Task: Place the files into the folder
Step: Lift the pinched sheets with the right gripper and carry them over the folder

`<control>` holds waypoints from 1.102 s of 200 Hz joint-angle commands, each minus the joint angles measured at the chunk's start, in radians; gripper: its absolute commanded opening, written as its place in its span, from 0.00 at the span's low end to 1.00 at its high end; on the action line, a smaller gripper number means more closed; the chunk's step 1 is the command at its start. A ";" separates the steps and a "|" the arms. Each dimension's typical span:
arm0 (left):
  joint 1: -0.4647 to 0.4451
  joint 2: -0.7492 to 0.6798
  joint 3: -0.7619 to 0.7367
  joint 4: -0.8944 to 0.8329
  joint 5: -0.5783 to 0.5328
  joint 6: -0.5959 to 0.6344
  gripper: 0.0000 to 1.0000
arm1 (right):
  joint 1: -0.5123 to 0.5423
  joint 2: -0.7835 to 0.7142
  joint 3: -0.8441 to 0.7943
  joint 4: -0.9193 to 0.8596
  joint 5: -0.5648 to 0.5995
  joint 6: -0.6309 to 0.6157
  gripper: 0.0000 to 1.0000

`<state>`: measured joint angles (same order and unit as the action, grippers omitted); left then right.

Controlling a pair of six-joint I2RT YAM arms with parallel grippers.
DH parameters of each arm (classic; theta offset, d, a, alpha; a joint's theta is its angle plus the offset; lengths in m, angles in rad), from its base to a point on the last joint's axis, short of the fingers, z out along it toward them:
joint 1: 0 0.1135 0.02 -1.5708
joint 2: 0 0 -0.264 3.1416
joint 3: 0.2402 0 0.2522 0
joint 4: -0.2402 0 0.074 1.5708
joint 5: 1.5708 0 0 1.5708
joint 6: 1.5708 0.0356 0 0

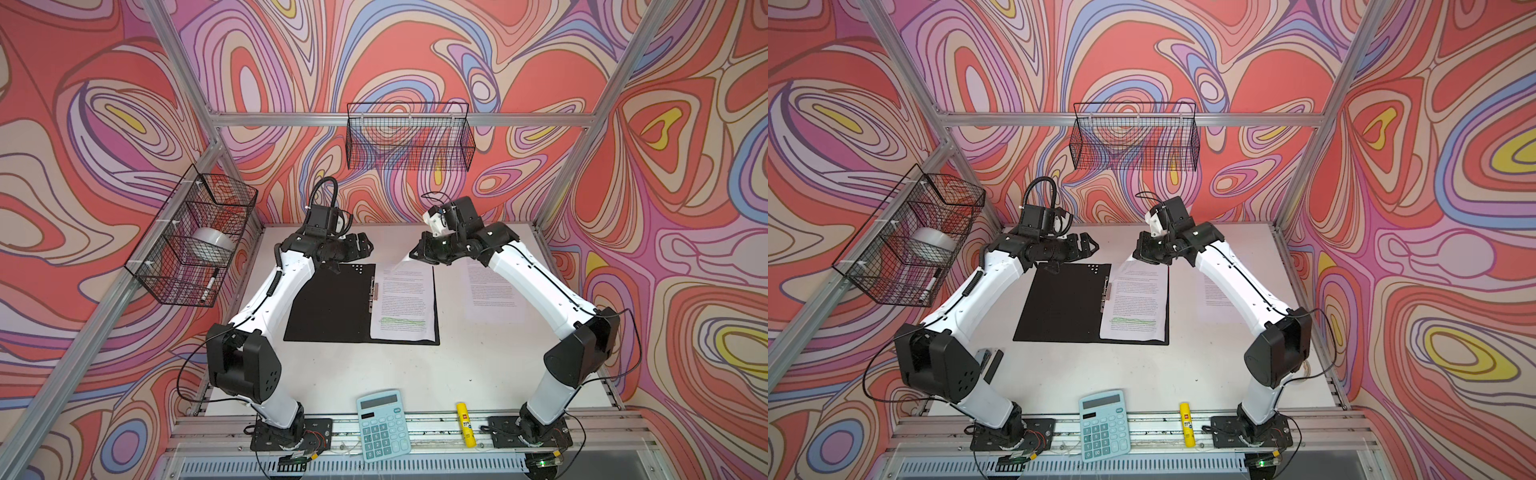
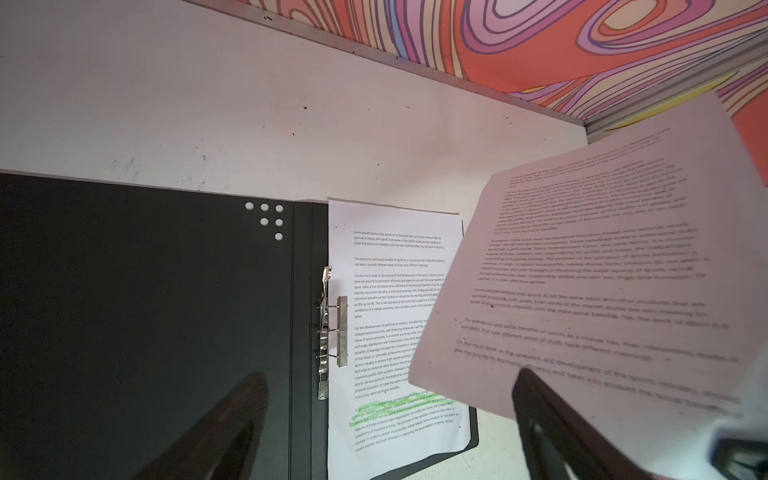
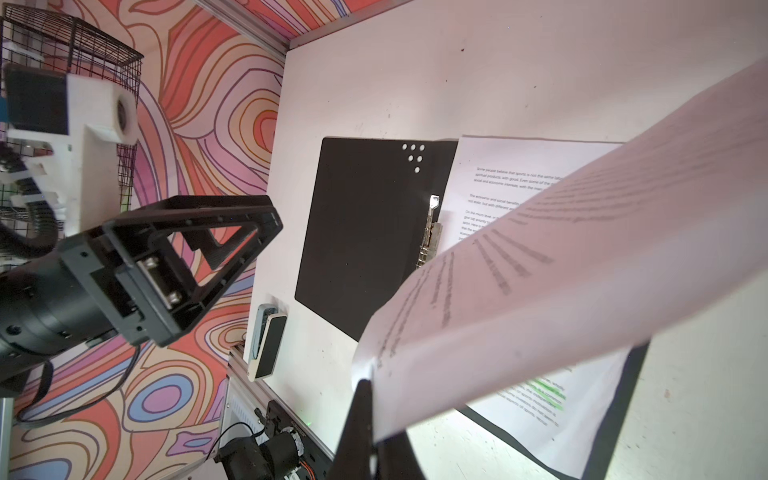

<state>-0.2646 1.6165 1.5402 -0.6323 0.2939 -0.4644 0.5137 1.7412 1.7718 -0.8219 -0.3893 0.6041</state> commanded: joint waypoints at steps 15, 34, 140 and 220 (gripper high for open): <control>0.005 -0.027 -0.023 0.000 -0.003 -0.002 0.92 | 0.005 -0.121 -0.234 0.124 0.006 0.088 0.00; 0.005 -0.024 -0.029 0.003 0.006 -0.009 0.92 | 0.007 -0.166 -0.358 0.181 -0.013 0.129 0.00; 0.005 -0.024 -0.046 0.011 0.020 -0.024 0.92 | 0.014 -0.238 -0.716 0.268 -0.032 0.195 0.00; 0.005 -0.004 -0.046 0.013 0.036 -0.039 0.91 | 0.014 -0.146 -0.723 0.139 0.033 0.102 0.27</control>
<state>-0.2646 1.6112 1.5089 -0.6281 0.3149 -0.4877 0.5190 1.5600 1.0306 -0.6083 -0.4107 0.7448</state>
